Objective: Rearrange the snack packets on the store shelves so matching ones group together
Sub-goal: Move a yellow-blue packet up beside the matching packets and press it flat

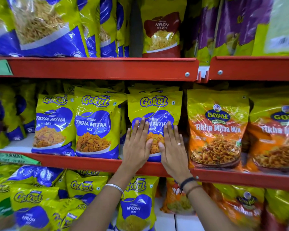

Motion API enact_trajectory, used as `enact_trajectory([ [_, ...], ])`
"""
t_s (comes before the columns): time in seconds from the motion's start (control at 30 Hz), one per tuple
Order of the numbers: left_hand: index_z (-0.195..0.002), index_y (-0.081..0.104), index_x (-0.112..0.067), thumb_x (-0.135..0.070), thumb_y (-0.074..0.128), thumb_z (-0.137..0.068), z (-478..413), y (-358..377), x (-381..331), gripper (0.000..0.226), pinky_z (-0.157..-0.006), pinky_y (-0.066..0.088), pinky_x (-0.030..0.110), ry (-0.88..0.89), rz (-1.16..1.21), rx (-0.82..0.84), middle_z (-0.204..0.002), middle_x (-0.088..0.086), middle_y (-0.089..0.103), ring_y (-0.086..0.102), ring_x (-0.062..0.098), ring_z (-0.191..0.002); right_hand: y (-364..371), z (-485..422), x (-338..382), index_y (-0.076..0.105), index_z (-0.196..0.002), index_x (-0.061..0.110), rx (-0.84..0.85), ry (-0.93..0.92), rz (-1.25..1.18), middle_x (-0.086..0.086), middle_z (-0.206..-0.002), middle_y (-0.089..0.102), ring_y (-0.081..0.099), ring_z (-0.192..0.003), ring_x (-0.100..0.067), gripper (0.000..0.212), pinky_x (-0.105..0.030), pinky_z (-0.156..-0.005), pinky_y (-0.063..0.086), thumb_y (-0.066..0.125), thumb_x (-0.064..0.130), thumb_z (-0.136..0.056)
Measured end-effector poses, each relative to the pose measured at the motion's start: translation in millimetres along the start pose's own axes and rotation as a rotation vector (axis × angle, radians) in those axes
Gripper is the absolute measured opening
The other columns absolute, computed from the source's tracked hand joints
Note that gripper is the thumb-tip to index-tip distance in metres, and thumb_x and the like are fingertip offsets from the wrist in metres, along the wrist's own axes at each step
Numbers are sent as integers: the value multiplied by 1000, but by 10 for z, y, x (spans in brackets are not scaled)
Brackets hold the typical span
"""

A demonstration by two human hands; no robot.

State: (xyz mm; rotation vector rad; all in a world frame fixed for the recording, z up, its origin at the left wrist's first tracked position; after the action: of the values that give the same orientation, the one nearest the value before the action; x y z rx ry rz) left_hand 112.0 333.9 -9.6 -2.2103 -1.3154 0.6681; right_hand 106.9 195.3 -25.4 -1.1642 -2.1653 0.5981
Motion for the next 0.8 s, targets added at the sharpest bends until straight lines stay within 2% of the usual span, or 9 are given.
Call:
enact_trajectory([
  [0.13,-150,6,-20,-36,25,-95,36,-35,-72,61,-119,-7,36,-74,-53,-13,-161,0,5,-8,12,-148,-138,3,12,8,-152,19,57,-50,-61,5,-161,0,-13,-147,-3,61,-35,-122,4,24,39,-96],
  [0.23,-150,3,-22,-33,28,-93,79,-50,-446,63,-119,-11,32,-63,53,-47,-160,-4,-4,-12,11,-148,-529,156,-175,9,-152,17,-63,-31,-157,-3,-163,6,-2,-150,-10,59,-32,-122,4,26,35,-98],
  [0.37,-150,3,-21,-33,30,-95,-11,103,-1207,62,-120,-8,30,59,211,-25,-159,-4,-5,-8,12,-148,-990,296,-724,9,-152,15,-199,32,-64,-7,-161,8,4,-150,-19,58,-36,-122,4,26,32,-99],
  [0.47,-150,2,-22,-33,30,-96,-116,376,-1692,61,-119,-9,29,104,249,31,-159,-2,-2,-9,10,-148,-1133,315,-1146,7,-152,16,-149,112,8,-3,-162,2,-4,-150,-15,59,-30,-122,-4,24,35,-99],
  [0.53,-150,3,-24,-34,30,-96,-162,580,-1854,61,-119,-6,30,94,241,66,-160,-3,-1,-11,6,-147,-1158,322,-1331,6,-152,15,-88,101,39,-2,-162,0,-9,-149,-11,59,-27,-120,-8,20,39,-100],
  [0.67,-150,6,-23,-36,26,-94,-212,790,-1902,61,-119,0,34,33,175,66,-160,-3,2,-8,5,-147,-1158,285,-1479,7,-152,14,-30,46,51,-2,-162,0,-10,-148,-8,59,-29,-122,-4,18,39,-100],
  [0.8,-150,5,-21,-35,27,-94,-189,761,-1997,62,-119,-8,30,-14,122,14,-160,0,2,-11,7,-147,-1280,305,-1522,3,-152,18,34,-38,-52,1,-162,-3,-10,-148,-7,60,-32,-122,-2,21,40,-100],
])
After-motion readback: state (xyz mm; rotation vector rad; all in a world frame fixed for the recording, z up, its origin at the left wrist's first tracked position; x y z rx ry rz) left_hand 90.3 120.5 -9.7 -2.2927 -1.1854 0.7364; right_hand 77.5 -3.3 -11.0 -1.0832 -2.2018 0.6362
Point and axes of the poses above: each hand's wrist, its own z-axis away from the middle knuckle, its own y-axis out of the palm, x = y × z, the point moved 5 cm from there along -z, towards the middle knuckle
